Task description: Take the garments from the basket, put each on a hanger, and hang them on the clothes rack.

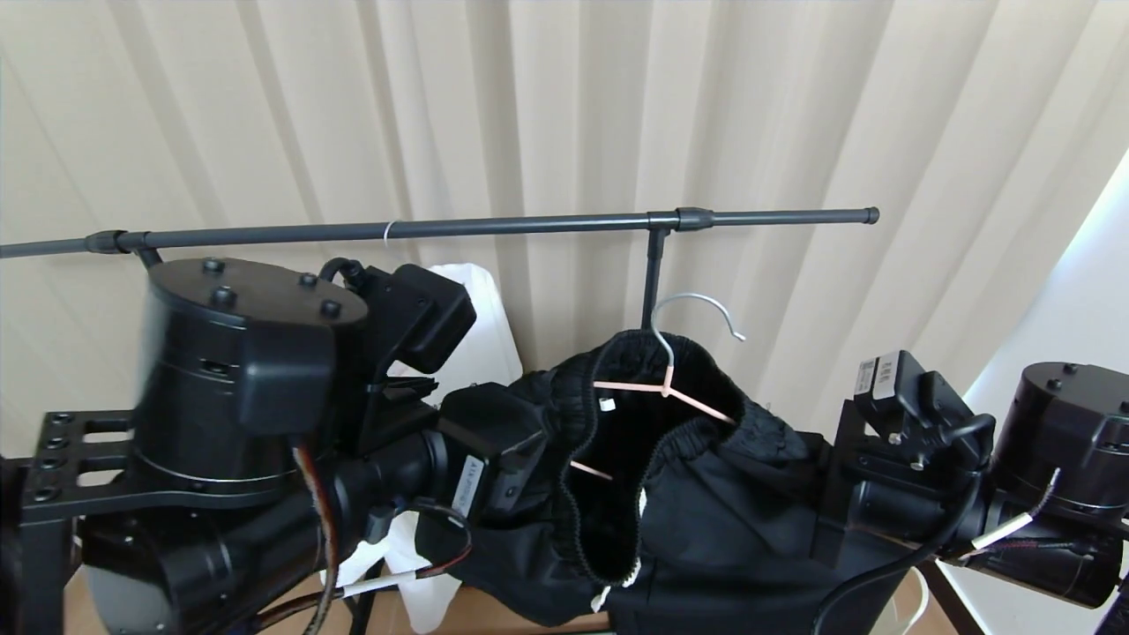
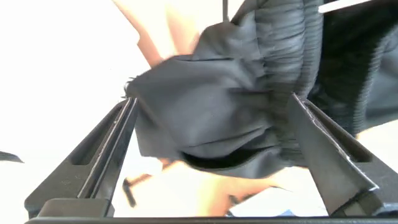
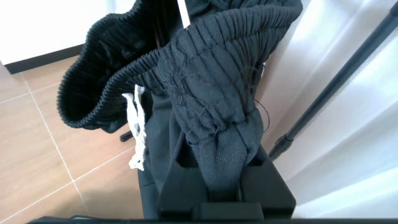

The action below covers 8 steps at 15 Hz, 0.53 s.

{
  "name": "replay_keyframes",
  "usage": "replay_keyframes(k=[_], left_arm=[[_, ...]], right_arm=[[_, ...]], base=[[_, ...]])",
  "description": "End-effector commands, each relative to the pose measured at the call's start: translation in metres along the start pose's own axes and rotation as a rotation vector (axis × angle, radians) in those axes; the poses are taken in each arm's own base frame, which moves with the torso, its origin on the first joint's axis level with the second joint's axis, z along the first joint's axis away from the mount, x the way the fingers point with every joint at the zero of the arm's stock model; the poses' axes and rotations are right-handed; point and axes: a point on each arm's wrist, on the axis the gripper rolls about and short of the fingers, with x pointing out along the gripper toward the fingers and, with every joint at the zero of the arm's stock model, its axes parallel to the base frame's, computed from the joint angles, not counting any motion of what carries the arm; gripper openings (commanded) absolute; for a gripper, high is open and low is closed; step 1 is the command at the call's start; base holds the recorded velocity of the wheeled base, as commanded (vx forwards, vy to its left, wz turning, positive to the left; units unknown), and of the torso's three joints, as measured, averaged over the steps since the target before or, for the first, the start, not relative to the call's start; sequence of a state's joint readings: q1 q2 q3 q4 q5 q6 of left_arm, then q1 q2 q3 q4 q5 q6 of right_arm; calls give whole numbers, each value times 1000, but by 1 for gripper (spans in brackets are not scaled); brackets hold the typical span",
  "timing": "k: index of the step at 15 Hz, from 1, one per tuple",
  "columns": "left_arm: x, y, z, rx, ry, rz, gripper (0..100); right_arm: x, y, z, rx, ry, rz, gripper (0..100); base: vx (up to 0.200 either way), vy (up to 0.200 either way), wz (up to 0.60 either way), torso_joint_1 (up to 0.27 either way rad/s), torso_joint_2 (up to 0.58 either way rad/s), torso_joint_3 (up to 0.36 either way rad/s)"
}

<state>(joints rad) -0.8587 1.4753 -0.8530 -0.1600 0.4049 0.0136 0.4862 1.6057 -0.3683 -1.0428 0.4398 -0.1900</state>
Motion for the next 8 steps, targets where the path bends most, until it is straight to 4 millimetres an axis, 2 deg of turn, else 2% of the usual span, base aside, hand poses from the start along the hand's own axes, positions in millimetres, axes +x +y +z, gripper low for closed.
replay_keyframes(k=[1,4,6,8], left_arm=[[-17,19,2,22,-49,-40,100],[-23,52,8,174,-53,-260,100],[-26,71,15,199,-59,-482,100],[-22,77,18,234,-55,-572,100]], right_arm=[[-3,-5,-4,11,5,21,0],[-6,-6,-8,24,3,93,0],[-9,-4,-13,36,8,149,0],[-8,-4,-15,42,13,170,0]], base=[[0,0,0,0,0,0],[0,0,0,0,0,0],[0,0,0,0,0,0],[0,0,0,0,0,0]])
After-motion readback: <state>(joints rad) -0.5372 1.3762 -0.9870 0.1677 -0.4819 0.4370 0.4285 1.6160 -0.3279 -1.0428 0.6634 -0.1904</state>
